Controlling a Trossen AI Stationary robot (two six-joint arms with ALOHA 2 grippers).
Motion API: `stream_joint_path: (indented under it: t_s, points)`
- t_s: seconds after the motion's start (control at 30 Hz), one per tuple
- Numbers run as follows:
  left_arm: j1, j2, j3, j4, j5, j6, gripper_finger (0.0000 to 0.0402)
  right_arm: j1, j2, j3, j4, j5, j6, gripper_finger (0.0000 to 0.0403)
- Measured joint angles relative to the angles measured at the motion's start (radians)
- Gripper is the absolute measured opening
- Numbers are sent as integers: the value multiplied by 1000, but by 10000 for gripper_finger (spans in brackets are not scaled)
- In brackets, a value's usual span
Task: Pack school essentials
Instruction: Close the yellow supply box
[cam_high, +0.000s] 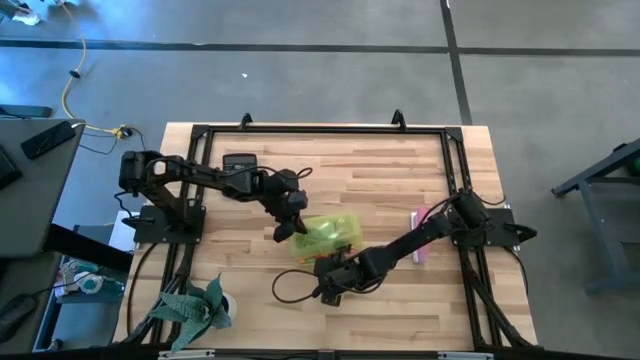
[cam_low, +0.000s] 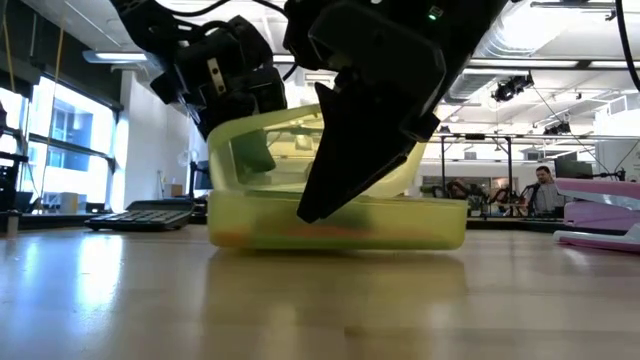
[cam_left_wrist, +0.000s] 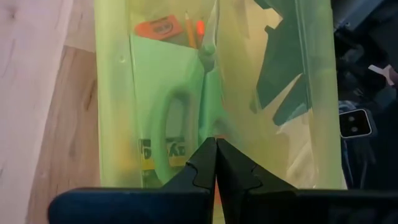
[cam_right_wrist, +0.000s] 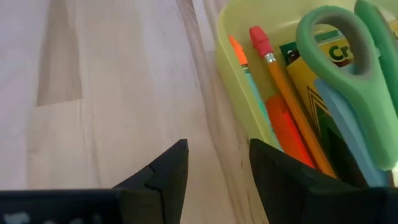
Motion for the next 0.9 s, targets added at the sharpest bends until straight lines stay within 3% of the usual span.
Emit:
stream_joint_path:
  t_s: [0.9]
  points:
    - [8, 5, -3, -14, -10, 1, 0, 76, -51, 2, -32, -16, 148, 163]
